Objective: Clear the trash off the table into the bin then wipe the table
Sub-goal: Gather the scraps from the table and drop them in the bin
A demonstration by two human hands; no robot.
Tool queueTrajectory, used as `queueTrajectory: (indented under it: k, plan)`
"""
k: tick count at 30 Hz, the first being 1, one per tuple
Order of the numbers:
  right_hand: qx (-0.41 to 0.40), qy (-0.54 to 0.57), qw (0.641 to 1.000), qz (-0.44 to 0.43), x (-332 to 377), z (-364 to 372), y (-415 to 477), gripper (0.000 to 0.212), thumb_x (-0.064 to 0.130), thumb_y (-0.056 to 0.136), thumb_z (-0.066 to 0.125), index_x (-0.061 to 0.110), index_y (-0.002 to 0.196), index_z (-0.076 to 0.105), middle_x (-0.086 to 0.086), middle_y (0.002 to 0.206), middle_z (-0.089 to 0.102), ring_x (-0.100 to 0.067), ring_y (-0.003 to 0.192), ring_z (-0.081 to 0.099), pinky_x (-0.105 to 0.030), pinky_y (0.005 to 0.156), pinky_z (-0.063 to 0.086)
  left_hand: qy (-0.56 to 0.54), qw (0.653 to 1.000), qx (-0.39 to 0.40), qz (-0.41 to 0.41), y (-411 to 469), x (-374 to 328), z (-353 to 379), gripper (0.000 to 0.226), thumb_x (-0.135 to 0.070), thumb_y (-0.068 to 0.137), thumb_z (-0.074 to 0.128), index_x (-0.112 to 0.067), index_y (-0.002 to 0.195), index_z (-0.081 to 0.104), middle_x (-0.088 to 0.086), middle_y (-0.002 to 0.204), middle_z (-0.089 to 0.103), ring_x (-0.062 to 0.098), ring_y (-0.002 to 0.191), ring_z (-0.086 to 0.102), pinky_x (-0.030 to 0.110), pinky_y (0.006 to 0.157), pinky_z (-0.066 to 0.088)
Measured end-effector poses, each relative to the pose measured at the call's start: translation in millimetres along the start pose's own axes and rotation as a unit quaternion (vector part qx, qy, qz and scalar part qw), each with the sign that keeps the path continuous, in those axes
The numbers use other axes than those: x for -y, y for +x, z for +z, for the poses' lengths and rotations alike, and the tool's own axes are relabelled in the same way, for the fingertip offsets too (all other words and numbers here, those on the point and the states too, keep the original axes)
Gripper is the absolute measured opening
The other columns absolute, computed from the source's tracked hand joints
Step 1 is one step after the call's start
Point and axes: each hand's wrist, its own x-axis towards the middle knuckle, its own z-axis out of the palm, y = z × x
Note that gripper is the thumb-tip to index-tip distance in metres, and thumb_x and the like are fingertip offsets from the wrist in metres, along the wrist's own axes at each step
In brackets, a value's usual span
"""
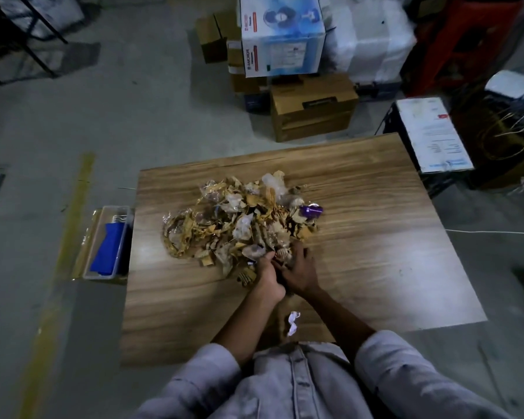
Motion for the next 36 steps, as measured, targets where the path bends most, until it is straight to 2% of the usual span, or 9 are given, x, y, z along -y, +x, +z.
queueTrajectory:
  k: [6,11,15,17,20,26,29,33,36]
  plan:
    - [-0.073,0.025,0.997,-0.012,-4,-5,-7,0.077,0.055,0.082,0.061,0.005,0.139,0.047,-0.026,0.123,0.059,-0.041,0.110,0.060,-0.039,0.083,0.048,-0.008,0.999,0.041,0.002,-6,11,7,0.035,-0.034,0.099,0.054,-0.007,0.117,0.067,0.016,0.126,0.066,0.028,0.105,0.061,0.039,0.092,0.048]
    - [-0.150,0.050,0.987,-0.014,-2,-19,-12,0.056,0.025,0.086,0.070,-0.001,0.131,0.052,-0.025,0.118,0.057,-0.041,0.104,0.060,-0.033,0.081,0.042,-0.002,0.997,0.074,0.029,-11,15,9,0.031,-0.039,0.100,0.054,-0.010,0.101,0.067,0.012,0.105,0.068,0.027,0.094,0.063,0.038,0.090,0.050]
    - [-0.215,0.123,0.968,-0.030,-1,-34,-14,0.055,0.041,0.080,0.060,0.007,0.122,0.057,-0.013,0.110,0.064,-0.033,0.102,0.061,-0.038,0.083,0.050,-0.016,0.996,0.079,0.042,-10,17,-5,0.032,-0.038,0.097,0.056,-0.009,0.103,0.068,0.017,0.113,0.068,0.033,0.101,0.065,0.043,0.089,0.053]
    - [-0.210,0.163,0.962,-0.057,10,-44,-22,0.038,0.024,0.086,0.067,0.013,0.121,0.058,-0.004,0.110,0.067,-0.022,0.103,0.066,-0.046,0.086,0.057,-0.025,0.995,0.084,0.050,-11,17,-10,0.039,-0.039,0.093,0.062,-0.005,0.111,0.069,0.018,0.111,0.069,0.034,0.098,0.066,0.043,0.084,0.056]
    - [-0.207,0.223,0.950,-0.070,25,-54,-31,0.037,0.000,0.089,0.068,0.019,0.120,0.060,0.006,0.108,0.070,-0.007,0.100,0.069,-0.039,0.088,0.060,-0.050,0.989,0.113,0.076,-19,11,-11,0.047,-0.040,0.090,0.067,-0.004,0.120,0.067,0.019,0.104,0.070,0.033,0.088,0.066,0.041,0.076,0.058]
    - [-0.144,0.247,0.952,-0.105,46,-63,-47,0.040,0.006,0.086,0.065,0.026,0.120,0.064,0.003,0.114,0.072,-0.015,0.105,0.069,-0.038,0.085,0.060,-0.029,0.981,0.173,0.081,-49,-7,-11,0.061,-0.063,0.087,0.060,-0.015,0.123,0.071,0.018,0.124,0.070,0.039,0.121,0.062,0.054,0.094,0.053]
    - [-0.103,0.192,0.971,-0.103,48,-60,-51,0.038,0.015,0.076,0.065,0.027,0.111,0.069,0.003,0.107,0.074,-0.018,0.099,0.071,-0.046,0.083,0.061,0.013,0.975,0.200,0.099,-65,-16,-7,0.067,-0.069,0.087,0.057,-0.014,0.121,0.073,0.014,0.117,0.074,0.032,0.113,0.066,0.046,0.090,0.054]
    - [-0.081,0.159,0.979,-0.102,58,-52,-55,0.049,0.024,0.072,0.057,0.010,0.118,0.069,-0.004,0.103,0.075,-0.007,0.080,0.070,-0.028,0.067,0.055,0.077,0.971,0.192,0.122,-70,-17,1,0.060,-0.072,0.080,0.064,-0.025,0.115,0.074,0.013,0.122,0.071,0.032,0.117,0.065,0.052,0.108,0.046]
    - [-0.105,0.121,0.984,-0.083,69,-51,-58,0.066,0.030,0.074,0.052,0.006,0.135,0.060,-0.015,0.126,0.069,-0.018,0.096,0.067,-0.027,0.077,0.051,0.087,0.972,0.183,0.119,-70,-11,6,0.053,-0.065,0.083,0.067,-0.028,0.120,0.072,0.009,0.124,0.070,0.025,0.116,0.065,0.045,0.108,0.048]
